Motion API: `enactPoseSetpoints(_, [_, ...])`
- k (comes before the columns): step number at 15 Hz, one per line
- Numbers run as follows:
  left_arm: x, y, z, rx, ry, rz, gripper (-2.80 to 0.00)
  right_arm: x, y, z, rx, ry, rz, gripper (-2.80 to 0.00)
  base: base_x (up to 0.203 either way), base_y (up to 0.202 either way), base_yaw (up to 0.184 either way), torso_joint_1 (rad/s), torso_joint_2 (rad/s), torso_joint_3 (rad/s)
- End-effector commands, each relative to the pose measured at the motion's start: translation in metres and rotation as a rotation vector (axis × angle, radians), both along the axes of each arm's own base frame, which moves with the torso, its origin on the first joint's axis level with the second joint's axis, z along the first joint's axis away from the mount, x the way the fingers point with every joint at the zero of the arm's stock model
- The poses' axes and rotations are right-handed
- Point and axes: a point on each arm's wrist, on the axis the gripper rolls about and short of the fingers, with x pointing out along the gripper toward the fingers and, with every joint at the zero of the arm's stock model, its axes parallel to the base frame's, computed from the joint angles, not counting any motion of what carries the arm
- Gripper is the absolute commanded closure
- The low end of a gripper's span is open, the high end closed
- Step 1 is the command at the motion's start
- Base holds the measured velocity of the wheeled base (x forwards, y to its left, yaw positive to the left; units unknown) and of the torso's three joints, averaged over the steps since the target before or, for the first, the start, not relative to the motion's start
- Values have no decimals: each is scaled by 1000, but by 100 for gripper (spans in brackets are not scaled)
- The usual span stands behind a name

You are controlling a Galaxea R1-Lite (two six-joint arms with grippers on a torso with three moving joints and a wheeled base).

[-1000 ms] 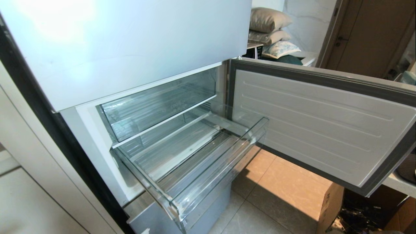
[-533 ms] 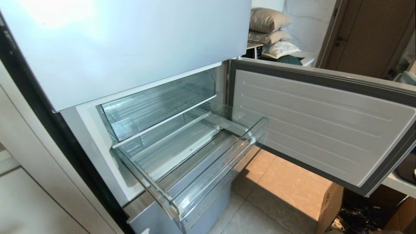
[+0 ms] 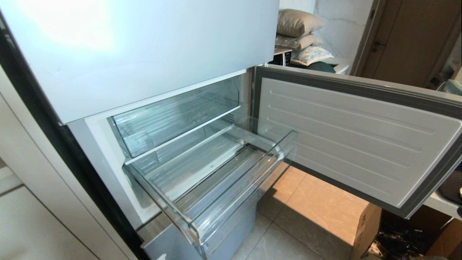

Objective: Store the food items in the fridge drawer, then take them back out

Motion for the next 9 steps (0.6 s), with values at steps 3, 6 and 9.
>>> enactPoseSetpoints(3, [0,0,0,-1,0,0,0,-52,2,-51,-69,43,45,0,0,0,0,0,0,0])
enactPoseSetpoints(6, [0,0,0,-2,1,1,0,-57,1,-72,-80,162,-1,0,0,0,0,0,0,0])
enactPoseSetpoints(9, [0,0,0,-2,1,0,0,-65,1,-74,-158,58,-22,0,0,0,0,0,0,0])
